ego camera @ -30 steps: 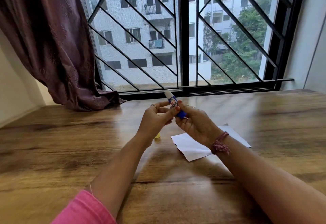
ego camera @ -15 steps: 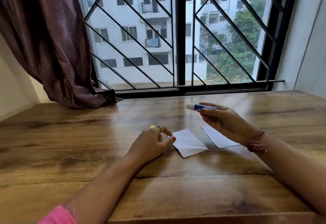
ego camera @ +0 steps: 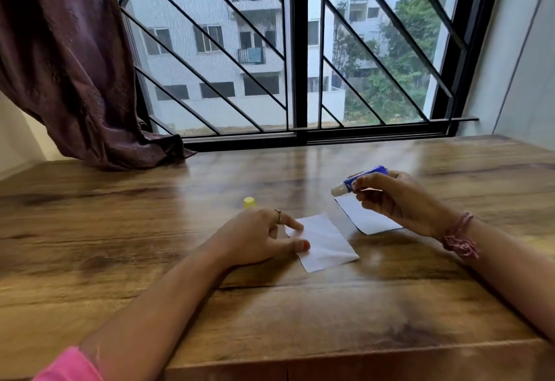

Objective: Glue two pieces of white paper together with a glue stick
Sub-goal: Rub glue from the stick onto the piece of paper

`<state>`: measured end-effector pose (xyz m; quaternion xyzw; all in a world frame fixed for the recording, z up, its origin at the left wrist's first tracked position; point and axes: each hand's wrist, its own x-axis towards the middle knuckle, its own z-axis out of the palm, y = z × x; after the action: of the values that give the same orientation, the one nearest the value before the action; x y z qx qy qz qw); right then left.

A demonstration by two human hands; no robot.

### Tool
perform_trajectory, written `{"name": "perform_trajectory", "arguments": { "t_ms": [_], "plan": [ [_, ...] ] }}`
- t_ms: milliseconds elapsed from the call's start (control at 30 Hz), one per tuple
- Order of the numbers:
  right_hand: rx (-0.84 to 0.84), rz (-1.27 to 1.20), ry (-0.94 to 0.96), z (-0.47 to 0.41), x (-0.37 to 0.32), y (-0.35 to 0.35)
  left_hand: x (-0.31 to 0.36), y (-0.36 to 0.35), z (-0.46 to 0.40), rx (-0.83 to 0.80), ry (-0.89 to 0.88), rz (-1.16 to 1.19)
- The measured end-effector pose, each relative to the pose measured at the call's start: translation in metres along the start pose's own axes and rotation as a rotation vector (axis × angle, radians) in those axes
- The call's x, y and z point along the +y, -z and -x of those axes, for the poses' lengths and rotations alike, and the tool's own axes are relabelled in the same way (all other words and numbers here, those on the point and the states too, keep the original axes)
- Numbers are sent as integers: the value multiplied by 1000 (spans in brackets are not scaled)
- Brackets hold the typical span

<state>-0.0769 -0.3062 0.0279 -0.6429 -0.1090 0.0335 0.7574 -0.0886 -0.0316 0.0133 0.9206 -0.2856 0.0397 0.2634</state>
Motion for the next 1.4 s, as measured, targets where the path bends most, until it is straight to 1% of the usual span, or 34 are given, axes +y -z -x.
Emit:
{"name": "perform_trajectory", "arguments": {
  "t_ms": [133, 333, 533, 700, 800, 1400],
  "plan": [
    [-39, 56, 4, 2, 2, 1, 8, 2, 1, -73, -81, 19],
    [-77, 150, 26, 7, 0, 2, 8, 1, 2, 25, -101, 110],
    [-94, 231, 49, 9, -1, -4, 7, -2, 0, -69, -115, -6],
    [-29, 493, 127, 4, 5, -12, 5, -2, -3, -84, -102, -28],
    [-6, 584, 163, 0, 9, -16, 5, -3, -4, -81, -93, -26],
    [-48, 734, 164, 0, 8, -21, 2, -2, -6, -74, -77, -85]
  ]
}}
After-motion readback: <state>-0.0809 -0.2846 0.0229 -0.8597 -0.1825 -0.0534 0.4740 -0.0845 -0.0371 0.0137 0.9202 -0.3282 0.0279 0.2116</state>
